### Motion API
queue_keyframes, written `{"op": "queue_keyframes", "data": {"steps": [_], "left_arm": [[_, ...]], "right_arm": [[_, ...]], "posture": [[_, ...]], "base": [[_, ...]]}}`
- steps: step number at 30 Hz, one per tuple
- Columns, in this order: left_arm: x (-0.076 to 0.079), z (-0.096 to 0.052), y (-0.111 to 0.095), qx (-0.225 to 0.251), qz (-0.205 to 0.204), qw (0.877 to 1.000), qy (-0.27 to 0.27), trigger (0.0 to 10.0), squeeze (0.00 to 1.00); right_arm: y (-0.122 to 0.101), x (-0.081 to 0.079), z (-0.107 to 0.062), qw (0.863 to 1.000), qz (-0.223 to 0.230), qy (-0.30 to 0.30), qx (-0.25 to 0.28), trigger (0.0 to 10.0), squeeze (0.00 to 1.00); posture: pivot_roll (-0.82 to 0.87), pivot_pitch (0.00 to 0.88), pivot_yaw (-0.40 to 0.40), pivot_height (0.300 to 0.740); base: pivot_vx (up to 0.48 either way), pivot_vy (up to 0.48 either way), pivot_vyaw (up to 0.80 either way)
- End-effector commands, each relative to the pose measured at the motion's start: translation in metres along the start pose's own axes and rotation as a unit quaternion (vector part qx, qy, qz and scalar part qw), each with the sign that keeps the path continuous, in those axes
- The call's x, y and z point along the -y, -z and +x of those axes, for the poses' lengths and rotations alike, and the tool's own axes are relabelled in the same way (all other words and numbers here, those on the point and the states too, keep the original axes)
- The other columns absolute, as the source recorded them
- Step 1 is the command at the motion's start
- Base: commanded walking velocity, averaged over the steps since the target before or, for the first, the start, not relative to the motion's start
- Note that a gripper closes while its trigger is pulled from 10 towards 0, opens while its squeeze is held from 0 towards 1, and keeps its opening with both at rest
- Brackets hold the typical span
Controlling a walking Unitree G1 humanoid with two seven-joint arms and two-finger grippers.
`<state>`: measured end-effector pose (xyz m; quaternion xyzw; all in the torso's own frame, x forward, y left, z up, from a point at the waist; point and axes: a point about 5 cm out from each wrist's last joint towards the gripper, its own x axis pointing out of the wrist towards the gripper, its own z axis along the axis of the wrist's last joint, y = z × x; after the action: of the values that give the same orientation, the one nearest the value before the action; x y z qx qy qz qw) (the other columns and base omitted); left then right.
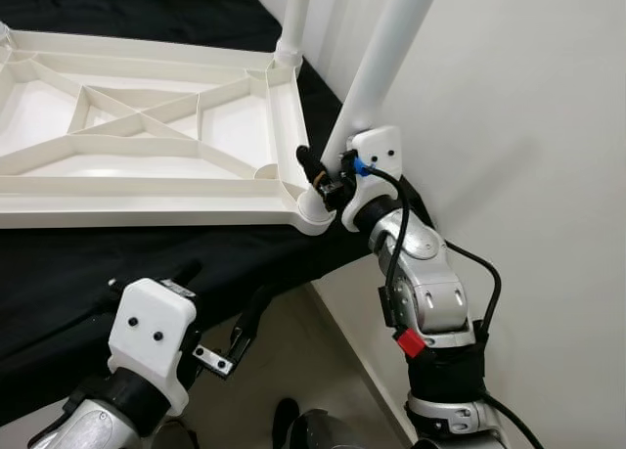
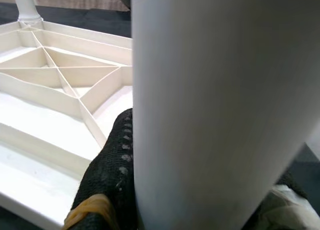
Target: Building children table
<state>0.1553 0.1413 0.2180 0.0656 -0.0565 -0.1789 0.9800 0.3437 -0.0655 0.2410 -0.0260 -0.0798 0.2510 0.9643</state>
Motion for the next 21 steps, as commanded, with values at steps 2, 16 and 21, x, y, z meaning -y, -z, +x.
{"op": "queue_keyframes", "data": {"steps": [2, 16, 21], "left_arm": [[0.002, -0.002, 0.002, -0.007, -0.007, 1.000, 0.004, 10.0, 0.00], [0.016, -0.007, 0.011, -0.035, -0.024, 0.999, 0.029, 10.0, 0.00], [0.016, -0.007, 0.012, -0.035, -0.025, 0.999, 0.028, 10.0, 0.00]], "right_arm": [[0.023, -0.004, 0.015, 0.998, 0.019, -0.033, -0.052, 10.0, 0.00], [-0.032, 0.032, 0.005, 0.953, 0.003, -0.301, 0.046, 10.0, 1.00], [-0.039, 0.055, 0.010, 0.938, -0.018, -0.345, 0.030, 10.0, 0.00]], "posture": [[0.08, 0.283, -0.236, 0.740], [0.10, 0.321, -0.238, 0.740], [0.11, 0.311, -0.240, 0.740]], "base": [[0.000, 0.000, 0.00], [0.000, 0.000, 0.00], [0.000, 0.000, 0.00]]}}
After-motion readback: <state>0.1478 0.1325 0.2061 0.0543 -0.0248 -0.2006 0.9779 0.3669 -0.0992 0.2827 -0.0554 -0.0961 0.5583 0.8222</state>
